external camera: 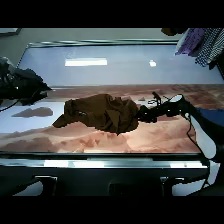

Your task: Fold the clothes and pants, and hang the long-sleeved shirts on hangers.

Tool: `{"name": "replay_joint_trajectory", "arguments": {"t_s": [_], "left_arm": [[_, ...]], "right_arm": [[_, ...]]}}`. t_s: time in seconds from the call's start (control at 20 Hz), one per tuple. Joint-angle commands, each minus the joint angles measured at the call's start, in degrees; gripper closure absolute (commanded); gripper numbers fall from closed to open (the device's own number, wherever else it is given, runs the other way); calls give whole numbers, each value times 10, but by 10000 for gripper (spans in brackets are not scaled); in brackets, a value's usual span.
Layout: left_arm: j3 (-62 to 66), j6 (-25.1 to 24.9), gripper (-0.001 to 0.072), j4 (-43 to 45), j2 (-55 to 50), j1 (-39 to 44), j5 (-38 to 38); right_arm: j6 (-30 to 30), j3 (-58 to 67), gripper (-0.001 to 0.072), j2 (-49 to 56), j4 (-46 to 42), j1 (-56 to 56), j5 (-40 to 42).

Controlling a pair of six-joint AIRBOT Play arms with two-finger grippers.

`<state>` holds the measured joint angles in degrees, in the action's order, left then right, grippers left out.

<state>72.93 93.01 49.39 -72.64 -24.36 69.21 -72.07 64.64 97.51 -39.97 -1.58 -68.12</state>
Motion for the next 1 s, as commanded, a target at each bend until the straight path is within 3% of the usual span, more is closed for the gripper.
{"name": "replay_joint_trajectory", "arguments": {"t_s": [0.0,0.05,0.1,0.2,0.45,0.55,0.8,0.95], "left_arm": [[-3,4,185,19,0,-25,17],[-9,-2,185,36,1,-35,26],[-23,-3,185,59,4,-46,30],[-88,-23,185,83,21,-69,17],[-264,-99,186,26,42,-98,-74],[-304,-108,186,15,38,-98,-113],[-327,-172,186,-34,-3,-98,-143],[-327,-176,188,-45,-30,-97,-166]], "right_arm": [[7,-1,401,16,1,24,12],[7,-1,509,15,-4,24,12],[8,-1,667,15,-8,24,12],[10,-1,682,14,-12,24,4],[1,-1,682,-35,-19,24,1],[-9,-1,682,-54,-21,24,-1],[-12,-1,682,-69,-22,24,-15],[-13,-1,682,-69,-20,24,-25]]}}
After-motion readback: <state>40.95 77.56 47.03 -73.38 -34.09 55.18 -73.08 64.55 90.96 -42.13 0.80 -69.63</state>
